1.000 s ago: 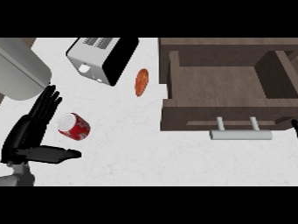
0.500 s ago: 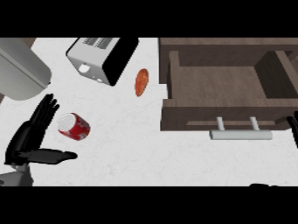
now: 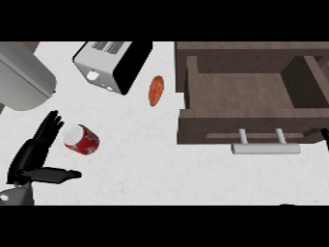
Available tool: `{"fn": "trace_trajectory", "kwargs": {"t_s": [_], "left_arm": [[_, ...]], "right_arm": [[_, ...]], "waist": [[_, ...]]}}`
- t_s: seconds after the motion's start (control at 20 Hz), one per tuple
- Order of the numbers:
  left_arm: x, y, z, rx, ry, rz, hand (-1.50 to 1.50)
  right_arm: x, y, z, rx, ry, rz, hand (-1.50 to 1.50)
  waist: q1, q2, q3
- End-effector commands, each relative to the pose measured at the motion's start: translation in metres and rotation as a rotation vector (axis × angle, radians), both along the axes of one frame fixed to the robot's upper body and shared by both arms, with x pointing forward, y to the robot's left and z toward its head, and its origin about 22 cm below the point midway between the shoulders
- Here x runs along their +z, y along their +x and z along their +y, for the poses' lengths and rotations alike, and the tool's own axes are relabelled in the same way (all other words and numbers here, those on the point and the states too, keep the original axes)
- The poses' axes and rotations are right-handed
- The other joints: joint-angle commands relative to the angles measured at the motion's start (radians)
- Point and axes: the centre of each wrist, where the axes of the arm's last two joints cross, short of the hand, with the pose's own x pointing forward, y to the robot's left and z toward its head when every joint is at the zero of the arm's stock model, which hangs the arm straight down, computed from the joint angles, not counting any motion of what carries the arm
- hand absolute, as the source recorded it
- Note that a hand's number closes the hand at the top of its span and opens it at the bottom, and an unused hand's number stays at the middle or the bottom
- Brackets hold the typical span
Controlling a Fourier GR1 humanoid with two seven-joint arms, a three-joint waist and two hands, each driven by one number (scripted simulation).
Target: Pick up the can, place it into the drawer and close the drawer
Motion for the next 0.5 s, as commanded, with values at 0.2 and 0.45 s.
{"fn": "trace_trajectory", "kwargs": {"t_s": [0.2, 0.45], "left_arm": [[-0.016, 0.016, 0.006, 0.017, -0.005, 0.036, -1.50], [-0.035, 0.011, -0.004, 0.016, -0.032, 0.074, -1.50]], "right_arm": [[0.006, -0.007, 0.003, 0.002, 0.010, -0.008, -1.50], [0.015, 0.007, 0.005, 0.011, 0.007, -0.021, -1.50]], "waist": [[-0.002, 0.000, 0.000], [-0.002, 0.001, 0.000]]}}
